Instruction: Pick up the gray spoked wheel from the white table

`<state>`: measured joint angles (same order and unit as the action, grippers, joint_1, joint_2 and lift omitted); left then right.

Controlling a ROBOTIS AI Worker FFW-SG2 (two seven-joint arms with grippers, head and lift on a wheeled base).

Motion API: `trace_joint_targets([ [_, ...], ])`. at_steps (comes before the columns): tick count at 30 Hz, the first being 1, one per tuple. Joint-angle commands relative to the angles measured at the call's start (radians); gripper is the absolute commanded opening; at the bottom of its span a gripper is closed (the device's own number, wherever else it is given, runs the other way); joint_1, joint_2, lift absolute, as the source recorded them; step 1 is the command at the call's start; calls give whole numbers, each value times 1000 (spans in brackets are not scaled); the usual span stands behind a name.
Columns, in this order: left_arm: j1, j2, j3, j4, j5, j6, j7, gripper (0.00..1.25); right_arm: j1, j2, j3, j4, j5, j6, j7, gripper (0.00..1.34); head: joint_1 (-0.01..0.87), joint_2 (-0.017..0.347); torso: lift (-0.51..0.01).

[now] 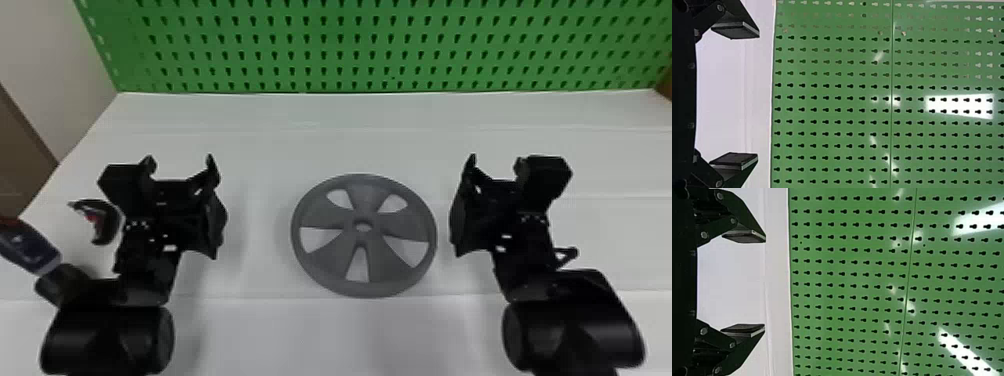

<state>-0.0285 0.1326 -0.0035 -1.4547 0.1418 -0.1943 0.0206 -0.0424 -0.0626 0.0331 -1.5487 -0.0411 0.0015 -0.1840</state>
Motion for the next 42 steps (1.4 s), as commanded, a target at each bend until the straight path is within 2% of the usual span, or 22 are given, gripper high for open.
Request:
trace_joint_targets([
  [1,-2,-4,0,8,-5,-5,1,1071,1,4,-1,-1,6,0,3,877,806,44,-98],
  [23,-2,-7,7,11,-7,-5,1,1071,-7,7,4,-8,18,35,5,877,806,44,-98],
  [36,-2,-7,5,11,-5,-8,1,1071,-106,12,-10,-222,4,528,5,877,806,44,-98],
  [40,-2,-7,2,11,-5,-8,1,1071,-168,6,-30,-284,-14,727,5,877,806,44,-98],
  [42,-4,-7,0,11,-5,-8,1,1071,-205,-11,-33,-298,-39,819,5,879,806,44,-98],
])
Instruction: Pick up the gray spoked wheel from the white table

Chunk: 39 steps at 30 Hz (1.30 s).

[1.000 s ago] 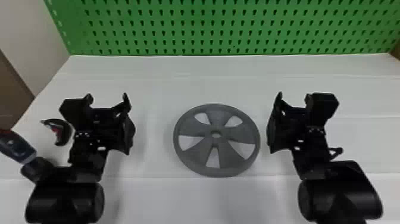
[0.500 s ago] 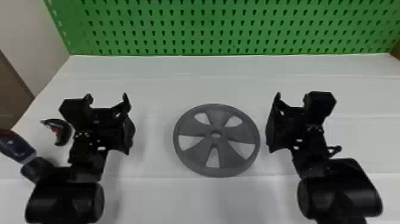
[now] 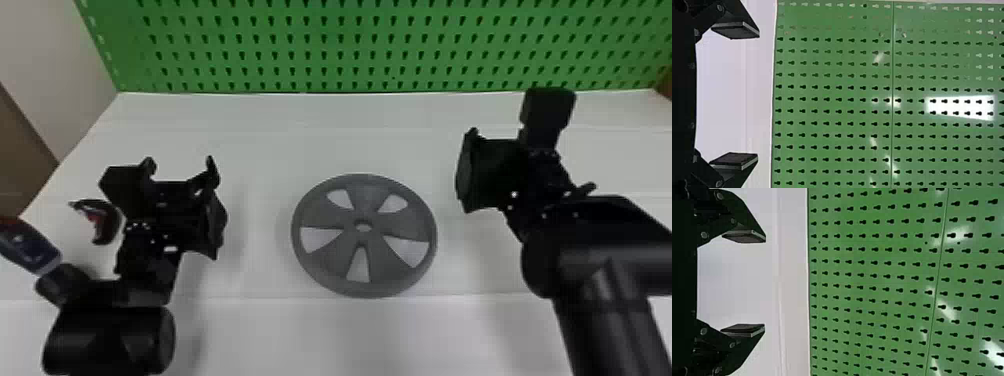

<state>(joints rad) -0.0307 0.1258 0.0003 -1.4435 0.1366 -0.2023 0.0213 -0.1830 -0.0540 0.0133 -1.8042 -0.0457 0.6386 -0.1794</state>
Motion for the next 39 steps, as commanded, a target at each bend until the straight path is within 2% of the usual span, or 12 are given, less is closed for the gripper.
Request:
trace_joint_targets([
  [1,-1,0,-5,0,0,0,0,1071,-81,-27,-18,-47,-52,222,-2,879,806,44,-98],
  [5,-3,0,-9,0,-2,0,0,1071,-165,-59,-36,-49,-134,403,-2,881,806,44,-98],
  [9,-6,0,-13,0,-5,1,0,1071,-239,-89,-33,-35,-172,552,-2,881,806,44,-98],
  [13,-11,2,-22,0,-20,0,0,1071,-320,-113,-49,39,-255,701,-2,881,806,44,-98],
  [18,-15,2,-33,0,-45,0,0,1071,-414,-135,-32,141,-289,857,-2,882,806,44,-98],
  [21,-17,2,-39,0,-49,0,0,1071,-443,-145,-21,193,-299,889,-2,881,806,44,-98],
  [26,-14,2,-45,0,-55,0,0,1071,-498,-162,-27,316,-372,934,-2,881,806,44,-98],
  [33,-11,3,-45,0,-64,0,0,1071,-575,-182,30,453,-368,934,-2,882,806,44,-98],
  [39,-8,6,-46,0,-71,1,0,1071,-636,-194,96,591,-404,934,-2,882,806,44,-98],
])
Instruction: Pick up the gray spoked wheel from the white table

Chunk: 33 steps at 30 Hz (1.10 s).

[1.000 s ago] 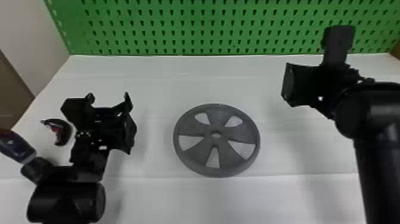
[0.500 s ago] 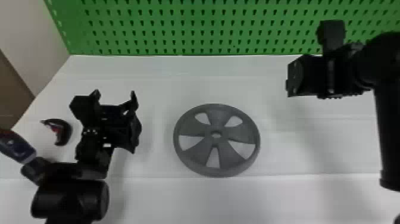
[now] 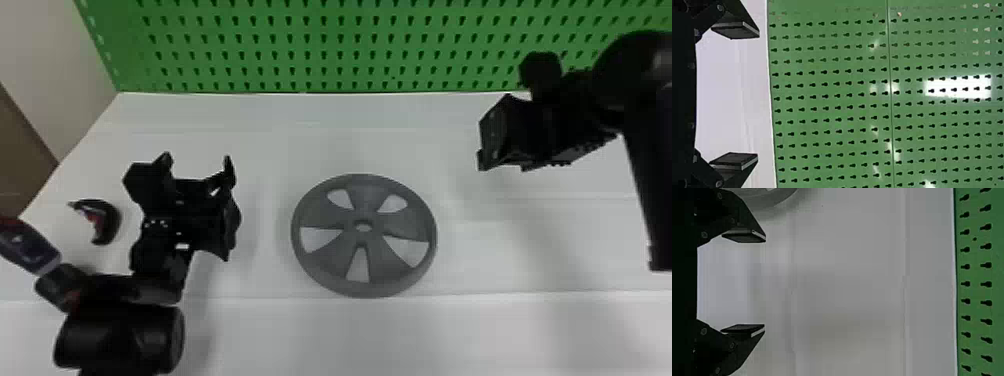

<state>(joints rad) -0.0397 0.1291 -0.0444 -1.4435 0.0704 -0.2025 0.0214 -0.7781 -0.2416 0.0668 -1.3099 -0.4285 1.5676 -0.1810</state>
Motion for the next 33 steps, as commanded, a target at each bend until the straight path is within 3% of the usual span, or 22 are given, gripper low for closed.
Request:
trace_joint_targets([
  [1,1,3,-2,0,-6,0,0,1071,-52,-8,50,123,-22,5,0,882,806,44,-98],
  [5,0,7,-8,0,-11,2,0,1071,-90,-10,50,224,-47,5,0,882,806,44,-98],
  [12,0,20,-14,0,-9,2,0,1071,-152,-30,145,301,-76,5,0,882,806,44,-98],
  [21,-2,26,-17,0,-6,2,0,1071,-208,-71,269,462,-266,5,0,882,806,44,-98],
  [33,-2,29,-18,0,-6,2,0,1071,-242,-84,352,488,-282,5,0,882,806,44,-98],
])
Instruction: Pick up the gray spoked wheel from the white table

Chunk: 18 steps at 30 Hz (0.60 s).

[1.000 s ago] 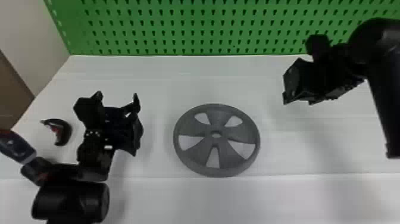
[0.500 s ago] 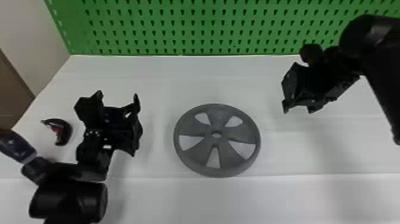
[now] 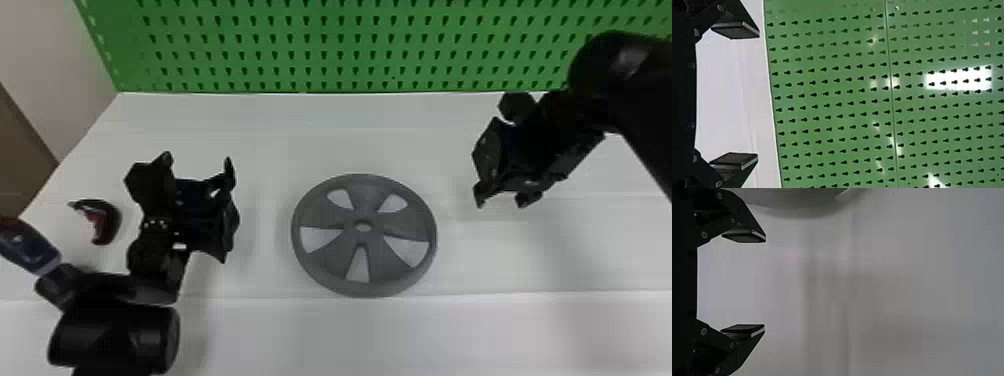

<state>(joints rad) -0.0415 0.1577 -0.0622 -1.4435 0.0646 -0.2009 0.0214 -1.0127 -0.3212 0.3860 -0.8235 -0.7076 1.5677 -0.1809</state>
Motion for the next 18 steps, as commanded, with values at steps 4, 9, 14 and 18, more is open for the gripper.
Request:
trace_joint_targets([
  [4,0,2,-1,0,1,0,0,1071,-9,-16,70,1,-44,4,0,882,806,44,-98],
  [9,0,2,-1,0,0,0,0,1071,-10,-24,103,10,-82,4,1,882,806,44,-98],
  [14,0,2,-2,0,0,0,0,1071,-14,-24,119,18,-92,4,0,882,806,44,-98],
  [18,-1,2,-2,0,0,0,0,1071,-20,-22,134,33,-99,4,0,882,806,44,-98],
])
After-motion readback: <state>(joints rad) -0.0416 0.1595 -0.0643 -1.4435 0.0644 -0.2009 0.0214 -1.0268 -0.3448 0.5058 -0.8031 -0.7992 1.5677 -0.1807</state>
